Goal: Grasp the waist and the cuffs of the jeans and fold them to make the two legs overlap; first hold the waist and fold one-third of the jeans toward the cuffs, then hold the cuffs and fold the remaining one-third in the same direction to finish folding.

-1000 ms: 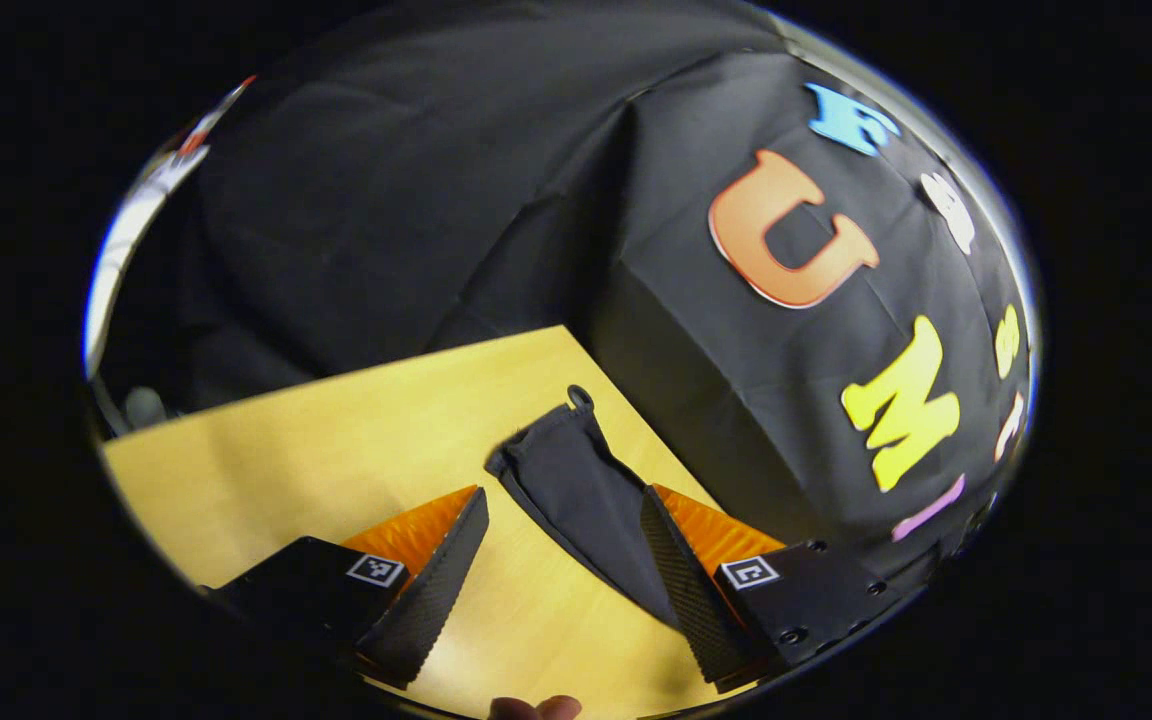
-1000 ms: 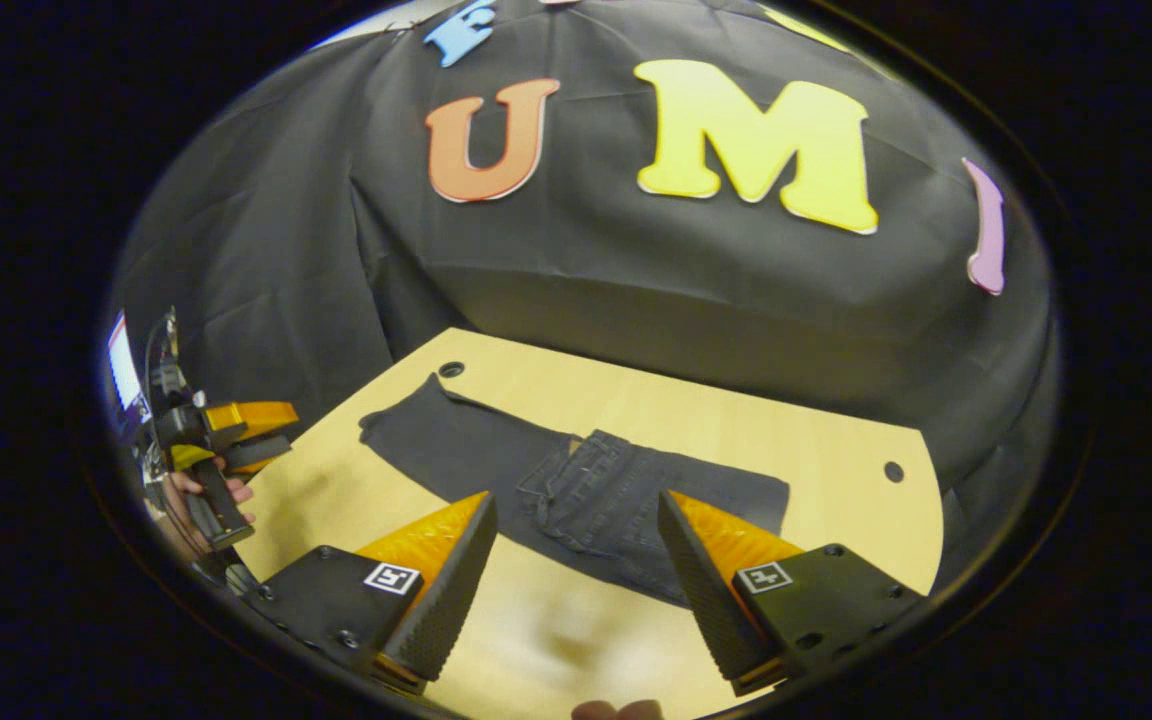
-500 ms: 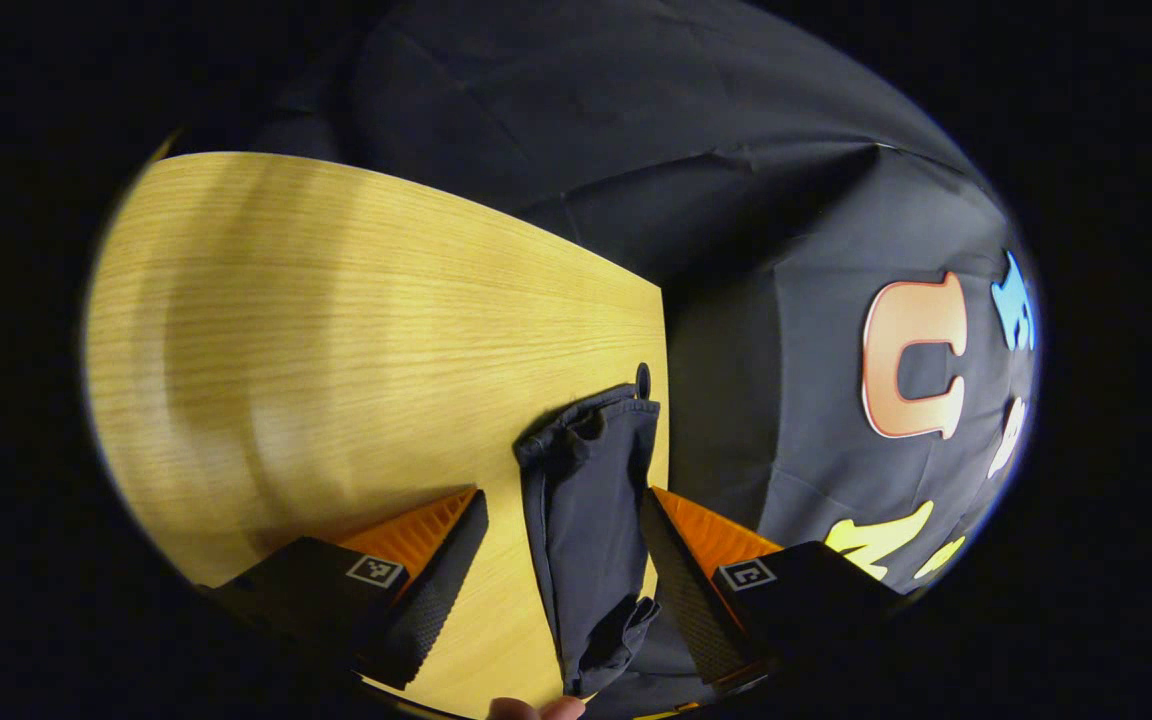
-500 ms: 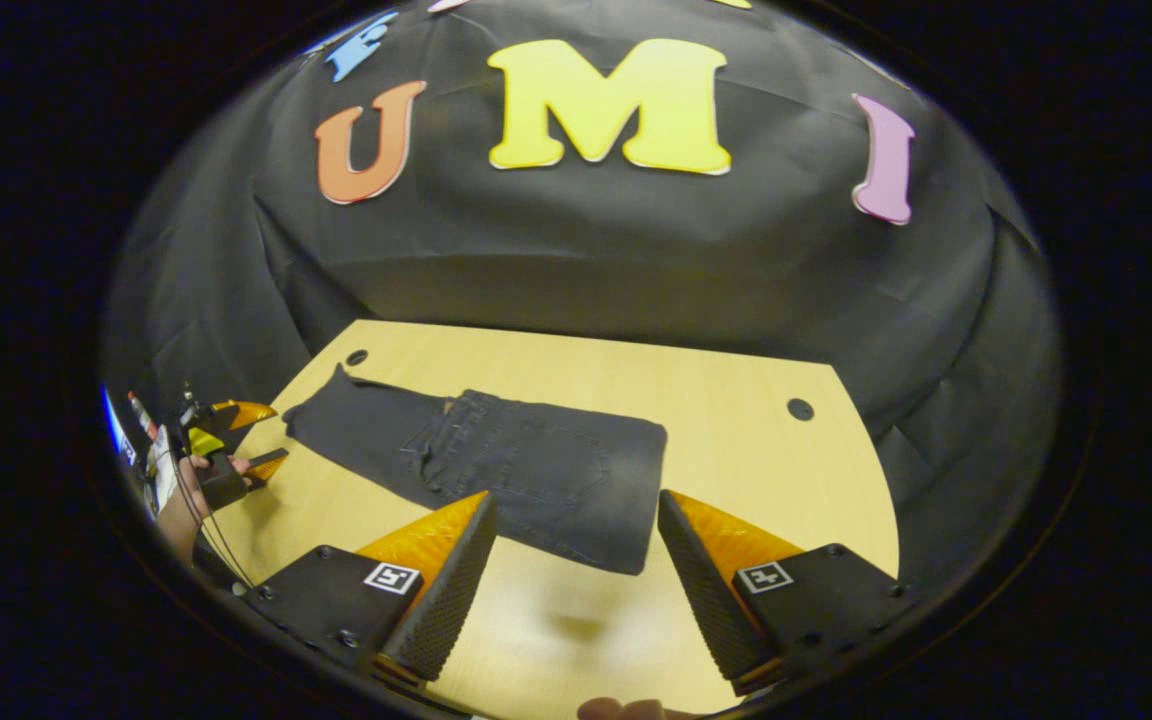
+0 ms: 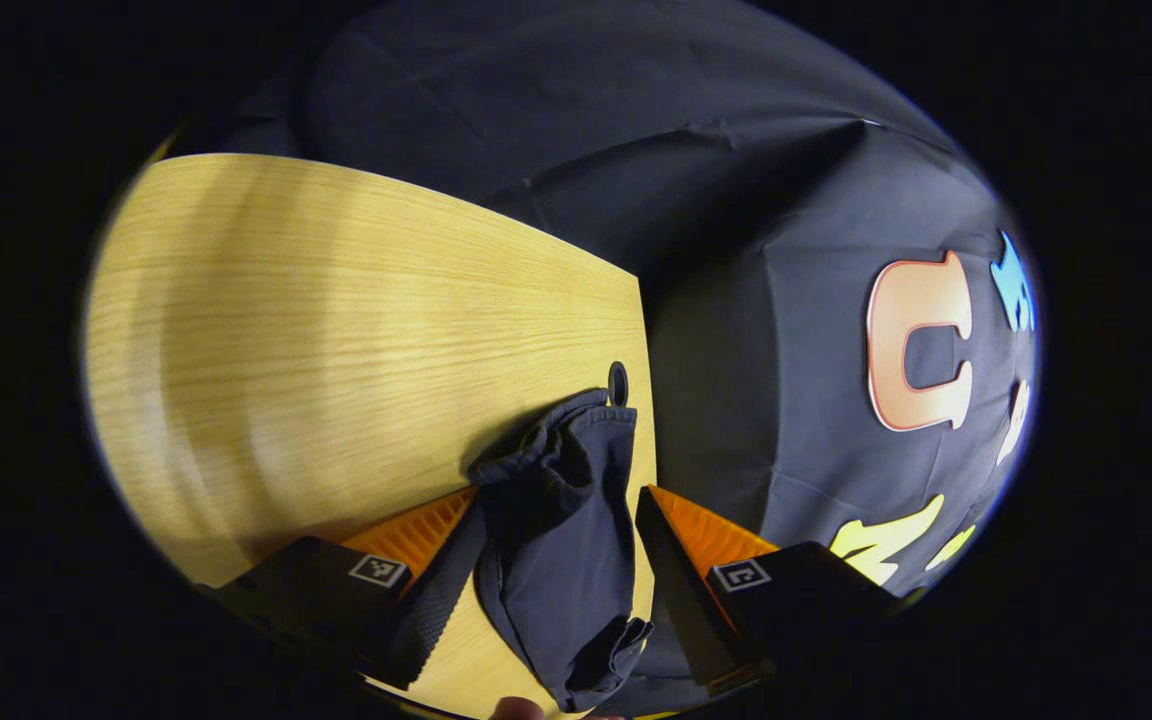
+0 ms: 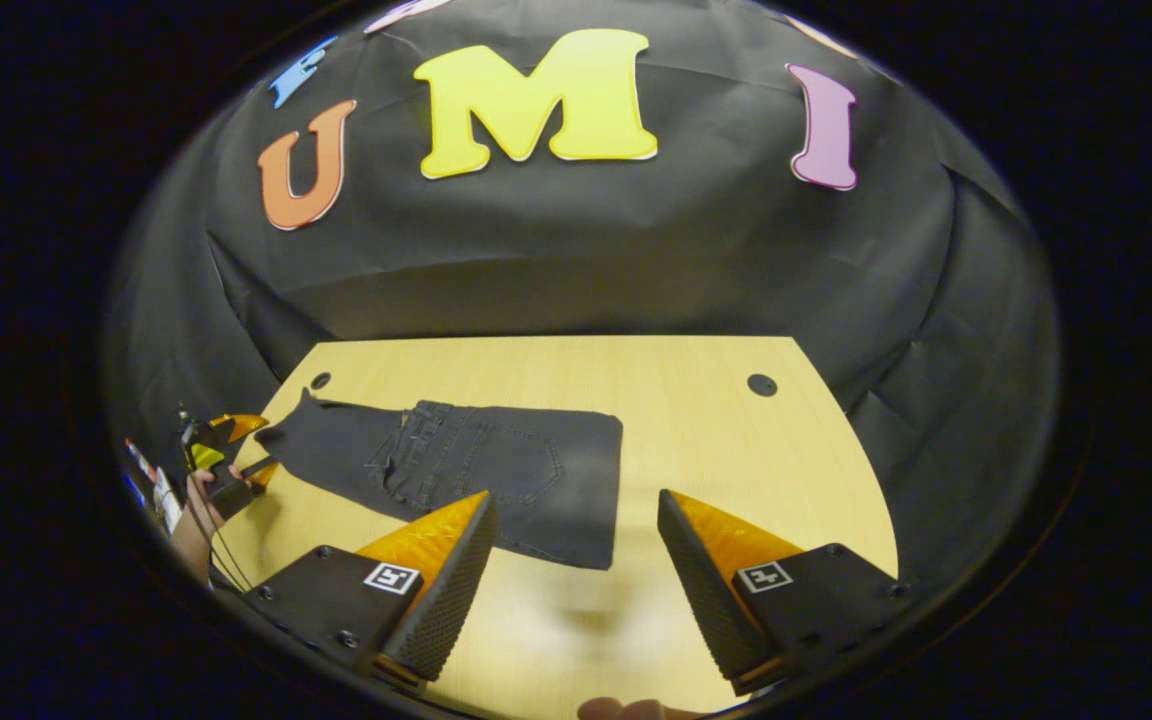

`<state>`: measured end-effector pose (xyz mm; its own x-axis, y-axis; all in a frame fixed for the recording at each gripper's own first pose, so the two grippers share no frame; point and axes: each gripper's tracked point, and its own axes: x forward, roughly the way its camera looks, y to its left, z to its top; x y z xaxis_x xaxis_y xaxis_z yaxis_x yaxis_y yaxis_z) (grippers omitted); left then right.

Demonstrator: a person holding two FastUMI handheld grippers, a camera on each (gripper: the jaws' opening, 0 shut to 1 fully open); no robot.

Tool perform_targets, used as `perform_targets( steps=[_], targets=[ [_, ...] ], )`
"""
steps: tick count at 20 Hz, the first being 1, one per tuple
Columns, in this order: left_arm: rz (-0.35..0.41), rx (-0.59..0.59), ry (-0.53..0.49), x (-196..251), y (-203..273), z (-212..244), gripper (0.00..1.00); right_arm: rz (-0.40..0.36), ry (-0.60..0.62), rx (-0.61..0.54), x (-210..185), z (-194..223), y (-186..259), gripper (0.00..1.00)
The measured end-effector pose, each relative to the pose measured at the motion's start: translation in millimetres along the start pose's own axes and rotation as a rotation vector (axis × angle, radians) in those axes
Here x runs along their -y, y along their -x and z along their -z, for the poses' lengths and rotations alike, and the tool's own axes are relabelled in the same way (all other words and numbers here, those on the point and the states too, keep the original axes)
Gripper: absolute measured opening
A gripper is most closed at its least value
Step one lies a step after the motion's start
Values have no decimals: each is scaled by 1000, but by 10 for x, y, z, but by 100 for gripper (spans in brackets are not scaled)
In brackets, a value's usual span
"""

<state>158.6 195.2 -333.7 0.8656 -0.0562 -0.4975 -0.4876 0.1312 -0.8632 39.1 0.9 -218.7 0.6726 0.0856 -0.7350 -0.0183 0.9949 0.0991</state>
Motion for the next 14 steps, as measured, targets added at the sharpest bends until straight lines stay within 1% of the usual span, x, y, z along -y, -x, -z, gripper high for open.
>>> perform_targets(
  steps=[2,3,4,6,7,9,12,14],
  targets=[
    [-5,10,1,-41,-65,-20,71,4,4,-9,-1,11,-2,98],
    [-19,8,-12,-91,-97,7,59,3,-1,-14,3,18,4,99],
    [-64,21,-31,-190,-120,9,39,0,-8,-13,4,8,10,99],
    [-52,35,-42,-131,-99,4,20,-2,-19,-3,6,11,24,99],
    [-28,43,-57,-38,-61,-6,14,-1,-23,7,11,13,20,99],
    [0,66,-113,128,-17,6,10,14,-19,41,26,-20,36,99],
    [22,96,-259,416,114,53,7,33,-20,103,33,-65,76,98],
    [51,109,-353,699,220,133,7,40,-31,137,47,-70,86,99]
  ],
)
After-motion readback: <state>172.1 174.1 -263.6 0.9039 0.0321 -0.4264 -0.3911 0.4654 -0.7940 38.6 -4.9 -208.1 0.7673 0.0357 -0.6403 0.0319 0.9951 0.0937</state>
